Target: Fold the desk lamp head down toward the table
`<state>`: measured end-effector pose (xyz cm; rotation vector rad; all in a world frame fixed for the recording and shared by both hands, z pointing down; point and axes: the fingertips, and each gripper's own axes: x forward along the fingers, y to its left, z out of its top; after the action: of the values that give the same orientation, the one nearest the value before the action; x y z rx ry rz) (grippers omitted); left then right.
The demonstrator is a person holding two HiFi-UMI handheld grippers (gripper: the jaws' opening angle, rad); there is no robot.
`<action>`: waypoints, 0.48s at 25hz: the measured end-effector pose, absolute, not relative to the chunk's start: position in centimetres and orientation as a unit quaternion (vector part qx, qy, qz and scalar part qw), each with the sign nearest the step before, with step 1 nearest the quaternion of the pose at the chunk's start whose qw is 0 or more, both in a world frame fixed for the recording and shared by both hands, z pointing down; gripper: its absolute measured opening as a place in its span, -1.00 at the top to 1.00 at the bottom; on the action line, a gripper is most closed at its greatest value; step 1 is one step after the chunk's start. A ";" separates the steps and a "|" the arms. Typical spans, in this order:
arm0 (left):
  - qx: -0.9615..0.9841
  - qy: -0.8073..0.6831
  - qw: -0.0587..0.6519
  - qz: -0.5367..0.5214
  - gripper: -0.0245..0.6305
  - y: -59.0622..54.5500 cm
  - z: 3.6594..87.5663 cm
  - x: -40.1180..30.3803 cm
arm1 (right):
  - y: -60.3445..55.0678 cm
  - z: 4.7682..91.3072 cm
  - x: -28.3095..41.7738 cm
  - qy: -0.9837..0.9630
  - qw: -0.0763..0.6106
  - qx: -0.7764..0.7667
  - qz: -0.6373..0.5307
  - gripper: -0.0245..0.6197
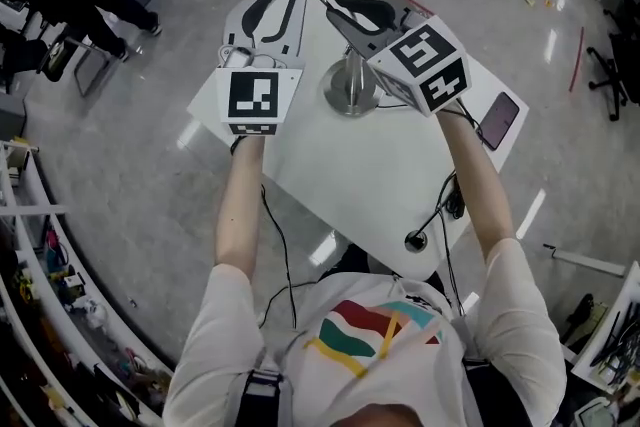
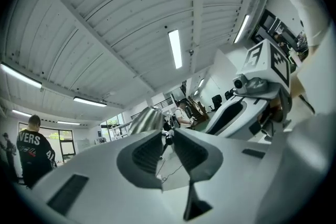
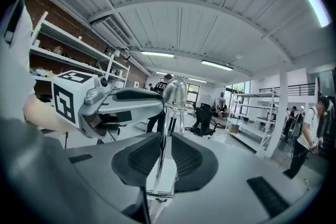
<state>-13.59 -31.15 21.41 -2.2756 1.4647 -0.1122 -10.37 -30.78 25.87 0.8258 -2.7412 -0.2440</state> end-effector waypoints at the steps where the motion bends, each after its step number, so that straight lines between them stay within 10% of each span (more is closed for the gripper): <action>1: -0.819 0.526 0.223 -0.043 0.63 -31.0 21.5 -13.3 | -30.7 25.9 -10.6 -0.945 0.142 0.282 -0.089 0.70; 12: -0.817 0.551 0.170 -0.028 0.67 -32.3 23.3 -15.8 | -31.5 27.1 -12.5 -0.942 0.191 0.265 -0.072 0.80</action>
<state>-15.79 -32.30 23.29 -2.3206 1.5642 -0.0782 -12.49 -31.50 27.11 0.7432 -2.6466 -0.2024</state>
